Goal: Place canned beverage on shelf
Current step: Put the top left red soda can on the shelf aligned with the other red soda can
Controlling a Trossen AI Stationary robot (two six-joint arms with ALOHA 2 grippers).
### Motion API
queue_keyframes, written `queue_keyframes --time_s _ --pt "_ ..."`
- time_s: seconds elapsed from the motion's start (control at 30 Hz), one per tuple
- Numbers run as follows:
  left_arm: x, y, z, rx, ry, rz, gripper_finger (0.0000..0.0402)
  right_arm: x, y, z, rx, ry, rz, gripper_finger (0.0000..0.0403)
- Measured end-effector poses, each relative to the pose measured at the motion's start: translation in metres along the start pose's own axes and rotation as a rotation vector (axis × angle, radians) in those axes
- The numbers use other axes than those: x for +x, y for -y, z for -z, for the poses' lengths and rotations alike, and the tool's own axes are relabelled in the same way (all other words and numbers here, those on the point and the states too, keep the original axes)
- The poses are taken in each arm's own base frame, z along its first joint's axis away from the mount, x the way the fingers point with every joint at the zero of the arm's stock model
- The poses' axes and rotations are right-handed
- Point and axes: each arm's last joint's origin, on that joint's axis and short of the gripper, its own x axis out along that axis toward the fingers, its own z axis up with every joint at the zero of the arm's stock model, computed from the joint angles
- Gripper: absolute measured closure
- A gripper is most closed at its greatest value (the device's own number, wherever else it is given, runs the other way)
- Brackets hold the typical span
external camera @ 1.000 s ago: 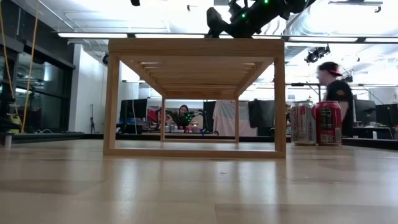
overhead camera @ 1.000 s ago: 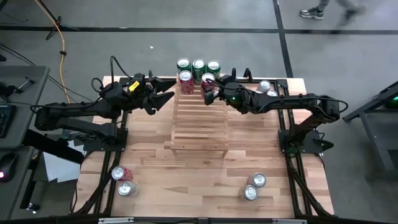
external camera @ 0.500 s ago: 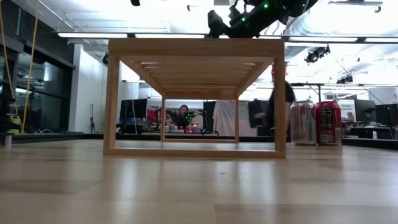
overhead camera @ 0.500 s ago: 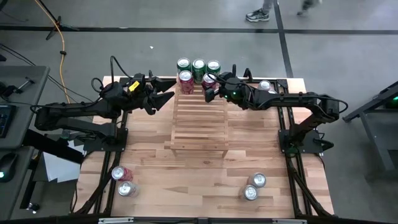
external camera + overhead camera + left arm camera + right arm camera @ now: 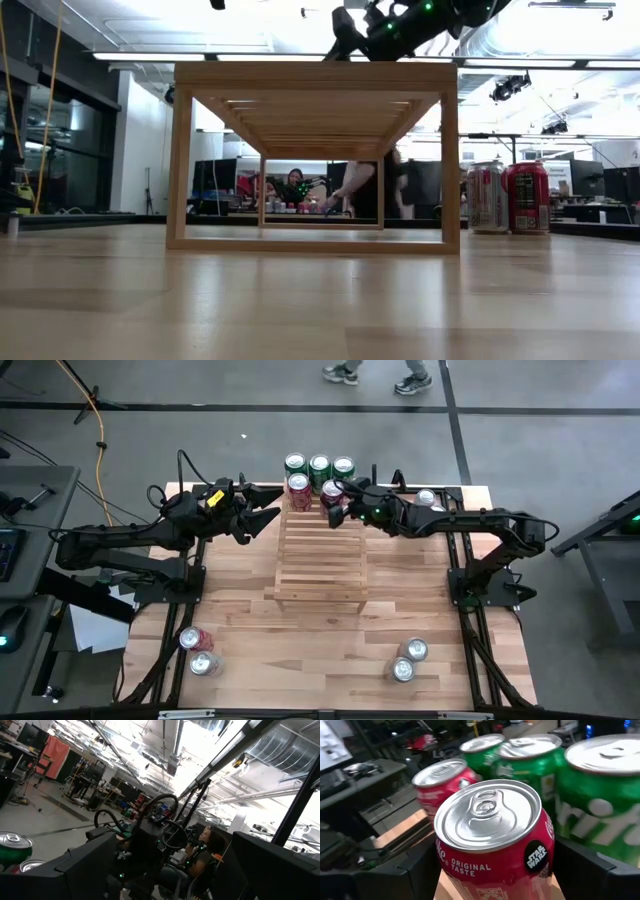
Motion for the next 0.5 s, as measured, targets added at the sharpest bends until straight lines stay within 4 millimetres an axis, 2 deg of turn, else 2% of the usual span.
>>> queue_keyframes --time_s 0.23,0.5 --pt "0.0 0.0 0.0 0.0 0.0 0.0 0.0012 -0.002 -0.006 -0.004 -0.106 0.053 -0.035 0.0102" --pt "0.0 0.0 0.0 0.0 0.002 0.001 0.0012 0.011 -0.007 0.007 -0.205 0.048 -0.026 0.0102"
